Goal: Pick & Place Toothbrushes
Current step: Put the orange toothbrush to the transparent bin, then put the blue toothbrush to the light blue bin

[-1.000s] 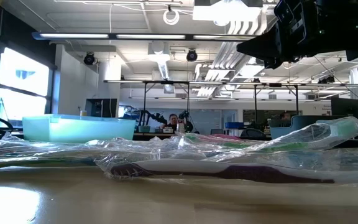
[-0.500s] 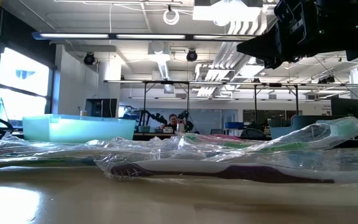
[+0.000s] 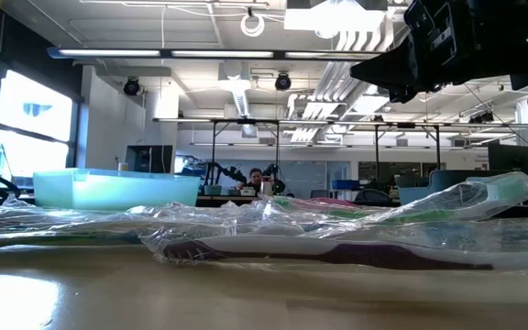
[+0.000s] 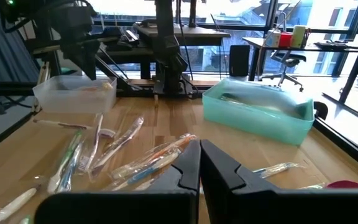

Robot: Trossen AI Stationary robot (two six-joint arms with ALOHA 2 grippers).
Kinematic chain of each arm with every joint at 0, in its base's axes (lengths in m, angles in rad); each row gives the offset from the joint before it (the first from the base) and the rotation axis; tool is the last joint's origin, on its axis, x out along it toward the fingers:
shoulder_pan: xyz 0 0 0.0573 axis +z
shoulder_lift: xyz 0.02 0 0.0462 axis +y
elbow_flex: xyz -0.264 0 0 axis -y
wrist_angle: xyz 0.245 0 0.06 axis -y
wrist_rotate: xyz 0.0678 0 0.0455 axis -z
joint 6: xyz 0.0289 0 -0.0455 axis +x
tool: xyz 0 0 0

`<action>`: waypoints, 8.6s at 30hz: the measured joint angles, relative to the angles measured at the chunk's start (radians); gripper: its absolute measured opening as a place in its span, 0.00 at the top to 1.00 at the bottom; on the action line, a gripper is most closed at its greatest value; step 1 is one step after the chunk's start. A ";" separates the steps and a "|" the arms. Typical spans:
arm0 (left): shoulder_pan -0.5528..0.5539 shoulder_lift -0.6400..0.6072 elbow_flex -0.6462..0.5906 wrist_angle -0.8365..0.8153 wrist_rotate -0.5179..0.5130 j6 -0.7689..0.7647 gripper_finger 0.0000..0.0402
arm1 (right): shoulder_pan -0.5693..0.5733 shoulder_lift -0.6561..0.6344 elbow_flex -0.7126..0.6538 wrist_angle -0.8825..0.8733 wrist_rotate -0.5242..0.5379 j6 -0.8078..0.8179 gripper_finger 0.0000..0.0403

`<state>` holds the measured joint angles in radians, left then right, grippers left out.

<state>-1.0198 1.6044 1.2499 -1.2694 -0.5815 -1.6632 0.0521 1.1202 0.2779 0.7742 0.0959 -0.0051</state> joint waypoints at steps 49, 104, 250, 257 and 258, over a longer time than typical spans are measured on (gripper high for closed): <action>0.313 -0.066 -0.003 0.007 0.231 0.296 1.00 | 0.000 0.000 0.000 -0.027 -0.003 0.037 1.00; 0.254 -0.076 -0.133 0.110 0.445 0.315 1.00 | 0.000 0.000 0.000 -0.062 0.005 0.037 1.00; 1.590 -1.217 -1.228 1.507 0.761 1.885 1.00 | -0.072 0.000 0.000 -0.020 0.394 0.397 1.00; 1.616 -1.216 -1.229 1.506 0.781 1.842 1.00 | -0.072 0.000 0.002 0.002 0.340 0.402 1.00; 1.616 -1.216 -1.229 1.506 0.782 1.842 1.00 | -0.071 0.000 0.010 -0.001 0.336 0.402 1.00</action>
<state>0.5957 0.3882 0.0208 0.2367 0.2004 0.1783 -0.0190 1.1206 0.2880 0.7733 0.4318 0.3965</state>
